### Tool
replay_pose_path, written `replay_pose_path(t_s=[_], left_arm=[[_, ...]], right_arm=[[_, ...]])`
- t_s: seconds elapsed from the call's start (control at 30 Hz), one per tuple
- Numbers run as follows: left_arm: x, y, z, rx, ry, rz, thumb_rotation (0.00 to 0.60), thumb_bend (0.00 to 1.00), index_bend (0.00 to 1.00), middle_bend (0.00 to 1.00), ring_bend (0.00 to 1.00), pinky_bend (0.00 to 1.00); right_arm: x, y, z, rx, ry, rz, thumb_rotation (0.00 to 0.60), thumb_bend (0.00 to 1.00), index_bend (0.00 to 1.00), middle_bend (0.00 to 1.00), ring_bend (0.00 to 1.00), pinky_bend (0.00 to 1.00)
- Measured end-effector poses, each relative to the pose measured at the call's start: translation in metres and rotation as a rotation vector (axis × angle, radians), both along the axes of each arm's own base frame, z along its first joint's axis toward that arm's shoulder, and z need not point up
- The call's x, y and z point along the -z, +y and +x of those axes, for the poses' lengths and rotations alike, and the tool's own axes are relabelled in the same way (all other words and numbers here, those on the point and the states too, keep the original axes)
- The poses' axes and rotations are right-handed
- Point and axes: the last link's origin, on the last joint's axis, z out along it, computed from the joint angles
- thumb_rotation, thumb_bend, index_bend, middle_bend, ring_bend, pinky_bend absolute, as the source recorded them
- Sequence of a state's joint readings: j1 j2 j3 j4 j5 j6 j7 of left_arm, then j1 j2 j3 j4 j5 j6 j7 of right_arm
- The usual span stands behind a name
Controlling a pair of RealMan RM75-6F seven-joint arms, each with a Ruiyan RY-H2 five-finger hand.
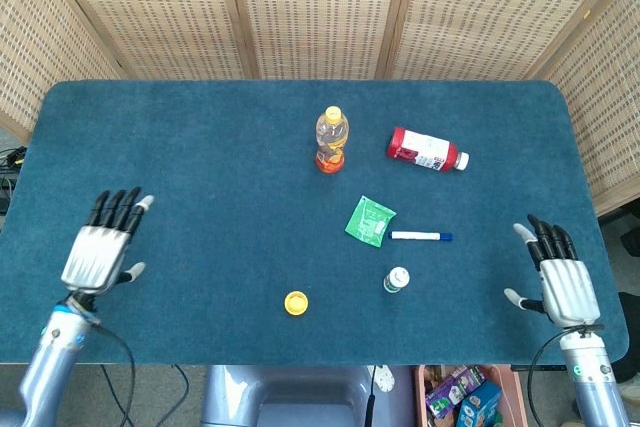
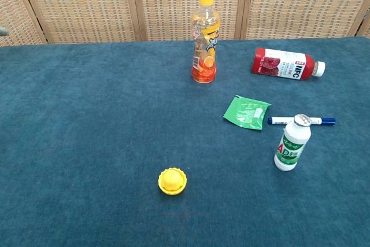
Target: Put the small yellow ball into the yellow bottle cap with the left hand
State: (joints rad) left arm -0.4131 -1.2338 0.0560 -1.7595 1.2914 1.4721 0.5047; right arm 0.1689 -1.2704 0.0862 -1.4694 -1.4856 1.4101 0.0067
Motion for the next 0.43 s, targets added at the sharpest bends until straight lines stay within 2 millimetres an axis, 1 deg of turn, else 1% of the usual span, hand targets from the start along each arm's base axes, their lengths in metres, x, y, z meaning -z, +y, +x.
replay_pose_path(t_s=[0.13, 0.2, 0.3, 0.43], left_arm=[[-0.014, -0.029, -0.033, -0.100, 0.011, 0.057, 0.600, 0.13, 0.00, 0.00, 0.00, 0.00], [-0.017, -0.040, -0.043, -0.131, 0.003, 0.069, 0.600, 0.13, 0.00, 0.00, 0.00, 0.00], [-0.018, -0.054, -0.054, -0.162, -0.018, 0.080, 0.600, 0.13, 0.00, 0.00, 0.00, 0.00], [-0.015, -0.064, -0.056, -0.167, -0.049, 0.089, 0.600, 0.13, 0.00, 0.00, 0.00, 0.00]], right_arm=[[0.003, 0.003, 0.005, -0.017, 0.013, 0.010, 0.600, 0.00, 0.00, 0.00, 0.00, 0.00], [0.005, 0.004, 0.009, -0.031, 0.019, 0.012, 0.600, 0.00, 0.00, 0.00, 0.00, 0.00], [0.007, 0.005, 0.013, -0.045, 0.020, 0.013, 0.600, 0.00, 0.00, 0.00, 0.00, 0.00], [0.008, 0.005, 0.013, -0.046, 0.019, 0.019, 0.600, 0.00, 0.00, 0.00, 0.00, 0.00]])
